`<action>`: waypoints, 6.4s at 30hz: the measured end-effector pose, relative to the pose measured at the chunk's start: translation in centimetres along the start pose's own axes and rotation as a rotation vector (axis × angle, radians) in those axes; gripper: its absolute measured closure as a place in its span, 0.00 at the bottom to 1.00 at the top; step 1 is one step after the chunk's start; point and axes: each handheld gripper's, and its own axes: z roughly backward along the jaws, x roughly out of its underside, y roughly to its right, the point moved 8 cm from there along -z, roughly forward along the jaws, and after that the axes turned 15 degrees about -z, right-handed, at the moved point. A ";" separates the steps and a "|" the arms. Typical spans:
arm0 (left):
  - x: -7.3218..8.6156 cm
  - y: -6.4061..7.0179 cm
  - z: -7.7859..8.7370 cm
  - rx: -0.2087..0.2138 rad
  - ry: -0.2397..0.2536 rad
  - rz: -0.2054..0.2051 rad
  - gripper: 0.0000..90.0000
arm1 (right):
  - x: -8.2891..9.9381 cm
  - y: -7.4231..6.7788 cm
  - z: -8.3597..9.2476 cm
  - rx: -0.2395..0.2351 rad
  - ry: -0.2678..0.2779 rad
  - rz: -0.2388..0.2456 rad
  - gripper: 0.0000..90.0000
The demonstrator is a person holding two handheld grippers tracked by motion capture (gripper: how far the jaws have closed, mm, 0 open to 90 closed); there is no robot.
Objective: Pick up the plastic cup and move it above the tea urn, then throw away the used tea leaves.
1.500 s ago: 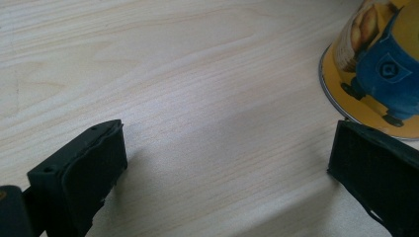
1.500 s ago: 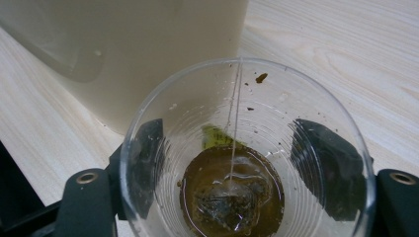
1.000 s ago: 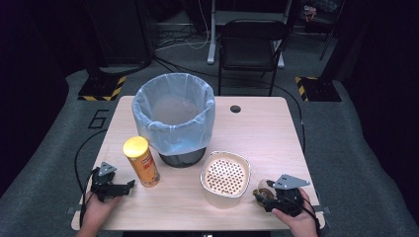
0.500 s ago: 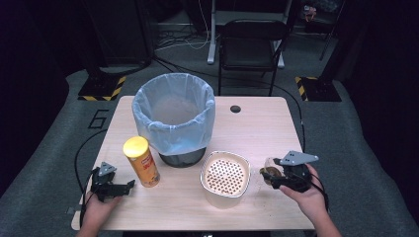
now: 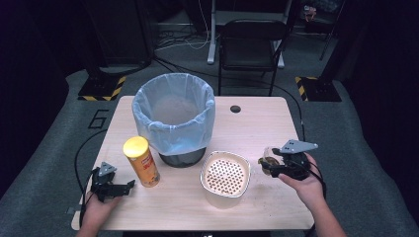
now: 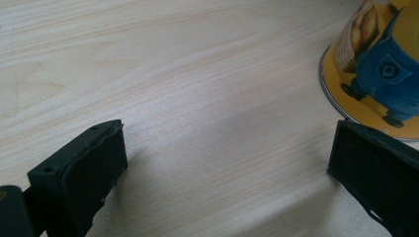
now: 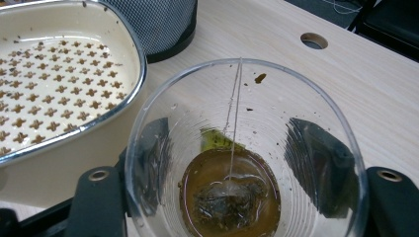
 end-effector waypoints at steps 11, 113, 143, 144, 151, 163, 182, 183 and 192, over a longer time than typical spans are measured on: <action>0.0 0.0 0.0 0.003 0.000 -0.001 0.01 | -1.1 0.4 0.3 0.010 0.007 0.021 0.37; 0.2 0.5 0.4 0.023 -0.010 -0.020 0.01 | -3.8 -12.2 -4.9 0.762 0.163 1.867 0.39; 0.2 0.5 0.4 0.023 -0.010 -0.020 0.01 | -3.8 -12.9 -4.7 0.713 0.145 1.897 0.38; 0.2 0.5 0.4 0.024 -0.011 -0.020 0.01 | -3.8 -12.9 -4.7 0.713 0.150 1.894 0.38; 0.2 0.5 0.4 0.023 -0.010 -0.020 0.01 | -4.0 -13.0 -4.6 0.711 0.159 1.889 0.38; 0.2 0.5 0.4 0.023 -0.010 -0.020 0.01 | -4.4 -12.8 -4.1 0.695 0.096 1.908 0.38; 0.2 0.5 0.4 0.023 -0.010 -0.020 0.01 | -7.1 -12.2 -1.2 0.410 0.497 0.925 0.38; 0.2 0.5 0.4 0.023 -0.010 -0.020 0.01 | -7.2 -12.0 -1.0 0.378 0.515 0.850 0.38; 0.2 0.5 0.4 0.023 -0.010 -0.020 0.01 | -7.4 -9.6 -1.0 -0.026 0.608 0.149 0.37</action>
